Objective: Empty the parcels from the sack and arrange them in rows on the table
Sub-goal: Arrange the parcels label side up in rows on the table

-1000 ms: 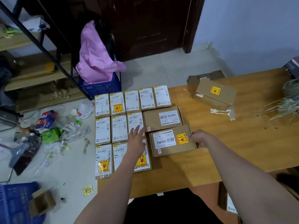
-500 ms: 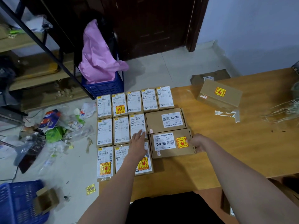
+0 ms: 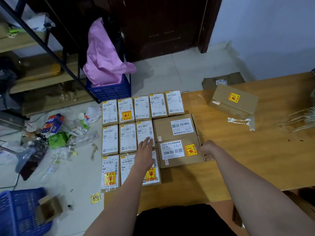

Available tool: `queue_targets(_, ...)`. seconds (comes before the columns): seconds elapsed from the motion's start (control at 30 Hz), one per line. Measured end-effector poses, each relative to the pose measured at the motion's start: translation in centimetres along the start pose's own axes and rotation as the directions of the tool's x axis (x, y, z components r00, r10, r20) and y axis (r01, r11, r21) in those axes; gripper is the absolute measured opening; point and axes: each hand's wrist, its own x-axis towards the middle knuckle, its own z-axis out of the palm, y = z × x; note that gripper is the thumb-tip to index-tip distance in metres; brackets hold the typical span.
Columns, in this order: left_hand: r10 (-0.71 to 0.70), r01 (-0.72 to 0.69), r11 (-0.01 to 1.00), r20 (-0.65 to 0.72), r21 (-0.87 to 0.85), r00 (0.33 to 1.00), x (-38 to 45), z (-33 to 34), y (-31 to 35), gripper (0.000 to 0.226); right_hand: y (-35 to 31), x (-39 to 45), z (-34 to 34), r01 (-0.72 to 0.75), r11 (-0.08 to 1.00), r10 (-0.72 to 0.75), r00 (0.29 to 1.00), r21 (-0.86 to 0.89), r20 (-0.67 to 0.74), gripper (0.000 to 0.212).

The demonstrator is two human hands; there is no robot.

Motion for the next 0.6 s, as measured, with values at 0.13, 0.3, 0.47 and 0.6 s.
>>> queue_targets(0.13, -0.004, 0.004, 1.0, 0.001, 0.0, 1.0, 0.0, -0.1, -0.1, 0.093, 0.4, 0.2, 0.2, -0.003, 1.0, 0.003, 0.999, -0.024, -0.035, 0.067)
queue_targets(0.3, -0.004, 0.004, 1.0, -0.01, -0.005, 1.0, 0.0, 0.0, 0.0, 0.093, 0.0, -0.3, 0.3, 0.001, 0.995, -0.007, 0.998, -0.103, -0.059, 0.063)
queue_targets(0.47, 0.005, -0.005, 0.998, 0.0, -0.057, 1.0, 0.1, -0.3, -0.5, 0.09, -1.1, -0.6, 0.1, 0.013, 0.982, -0.025, 0.998, -0.189, -0.062, 0.055)
queue_targets(0.6, -0.035, 0.015, 0.987, -0.124, -0.157, 0.992, 0.7, -1.5, -1.0, 0.066, -3.2, -0.7, -0.3, 0.057, 0.989, -0.077, 0.987, -0.138, -0.143, 0.07)
